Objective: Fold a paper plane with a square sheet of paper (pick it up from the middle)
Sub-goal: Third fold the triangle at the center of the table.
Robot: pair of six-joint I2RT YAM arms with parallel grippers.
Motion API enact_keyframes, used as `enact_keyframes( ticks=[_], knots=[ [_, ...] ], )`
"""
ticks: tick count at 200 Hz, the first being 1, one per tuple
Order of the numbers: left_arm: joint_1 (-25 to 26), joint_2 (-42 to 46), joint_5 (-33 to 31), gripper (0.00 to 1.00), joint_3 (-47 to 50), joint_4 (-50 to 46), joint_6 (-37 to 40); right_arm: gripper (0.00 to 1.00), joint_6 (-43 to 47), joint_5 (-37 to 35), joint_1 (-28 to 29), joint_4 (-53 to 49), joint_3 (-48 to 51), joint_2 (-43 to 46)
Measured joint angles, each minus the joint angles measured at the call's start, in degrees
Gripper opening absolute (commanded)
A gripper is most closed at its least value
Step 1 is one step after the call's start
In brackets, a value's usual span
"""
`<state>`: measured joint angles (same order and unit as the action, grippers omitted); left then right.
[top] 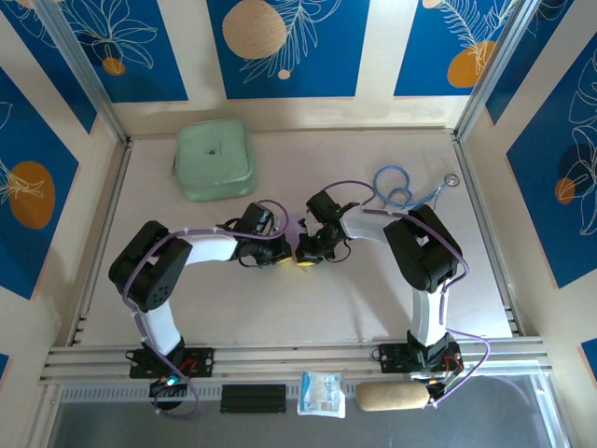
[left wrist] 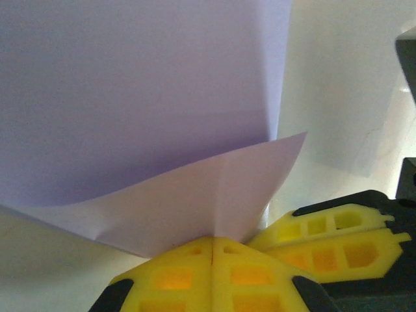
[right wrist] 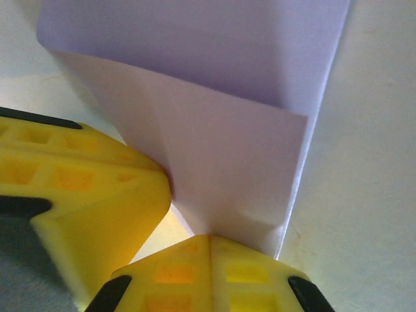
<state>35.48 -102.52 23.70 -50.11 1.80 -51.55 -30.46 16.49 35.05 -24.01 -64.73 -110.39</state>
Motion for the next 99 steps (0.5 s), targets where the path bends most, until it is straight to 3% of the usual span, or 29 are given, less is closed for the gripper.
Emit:
enact_keyframes(
  ticks=[99],
  knots=[
    [-0.87, -0.09, -2.34, 0.02, -0.02, -1.31, -0.02, 0.00, 0.07, -0.81, 0.20, -0.68, -0.13, -0.15]
  ],
)
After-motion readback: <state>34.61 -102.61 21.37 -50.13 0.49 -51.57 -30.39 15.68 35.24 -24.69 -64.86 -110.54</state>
